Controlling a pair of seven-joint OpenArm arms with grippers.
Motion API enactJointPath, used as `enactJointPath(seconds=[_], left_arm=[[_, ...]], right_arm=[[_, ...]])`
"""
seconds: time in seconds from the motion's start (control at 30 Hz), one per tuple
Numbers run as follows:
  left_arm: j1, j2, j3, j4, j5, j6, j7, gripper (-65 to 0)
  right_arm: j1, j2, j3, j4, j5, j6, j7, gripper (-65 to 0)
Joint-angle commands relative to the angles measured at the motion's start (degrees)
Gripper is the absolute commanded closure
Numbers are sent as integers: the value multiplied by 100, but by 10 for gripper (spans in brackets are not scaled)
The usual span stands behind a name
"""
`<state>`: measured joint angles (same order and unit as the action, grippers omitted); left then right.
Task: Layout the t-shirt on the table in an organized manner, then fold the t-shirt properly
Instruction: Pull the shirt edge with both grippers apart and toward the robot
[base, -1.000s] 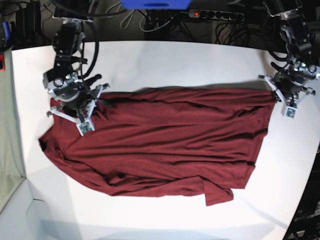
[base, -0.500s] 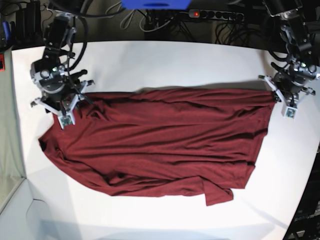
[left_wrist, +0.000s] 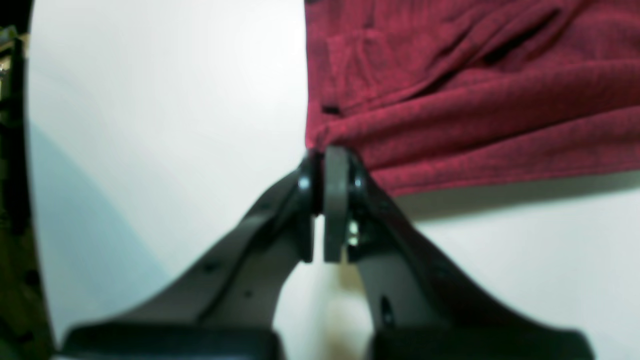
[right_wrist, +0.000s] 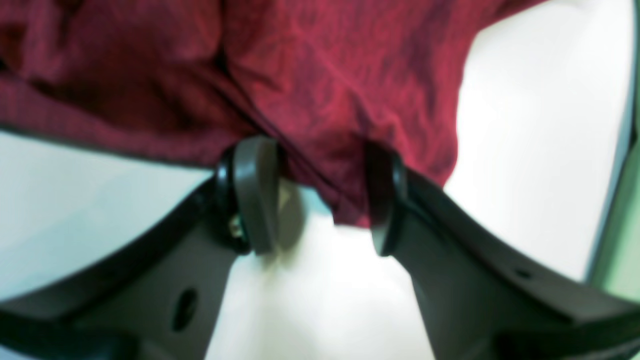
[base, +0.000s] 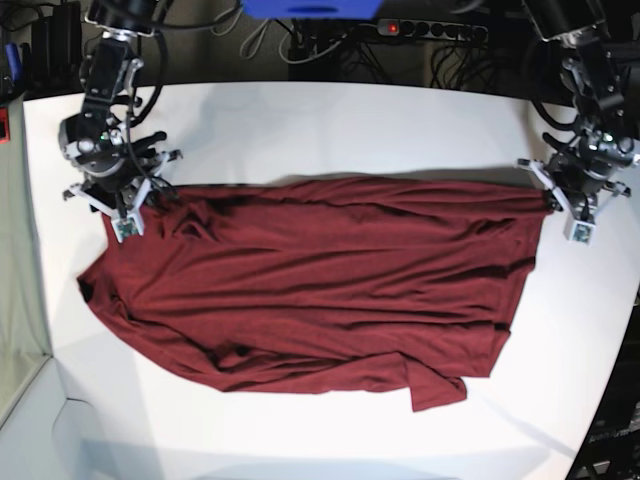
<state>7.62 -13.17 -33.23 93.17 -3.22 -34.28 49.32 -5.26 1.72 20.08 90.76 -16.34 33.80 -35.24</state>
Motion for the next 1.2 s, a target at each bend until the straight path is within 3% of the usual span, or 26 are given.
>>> enactJointPath(seconds=[0.0,0.13,0.23,0.6,0.83,1.17], left_arm=[[-116,-120,-30,33,-25,13,-75,-3],[-142,-244,-39,-64,-69,13,-84,-3],[-151,-340,-48,-46,-86,13,-84,-3],[-274,-375,-48,33,-78,13,-49,-3],[-89,-340,-48,455,-78,13,-31,-3],[412,-235,-48,525,-86,13,-75,-3]], right_arm=[[38,35,1,10,-6,18,12,-251],[-50,97,1,62,-6,18,74,-71],[-68,149,10,212,-6,18,39,0],[-375,369,265,1029,-6,35,21,0],[-727,404,274,1188,-6,620,21,0],[-956,413,283,1179,-6,620,56,0]])
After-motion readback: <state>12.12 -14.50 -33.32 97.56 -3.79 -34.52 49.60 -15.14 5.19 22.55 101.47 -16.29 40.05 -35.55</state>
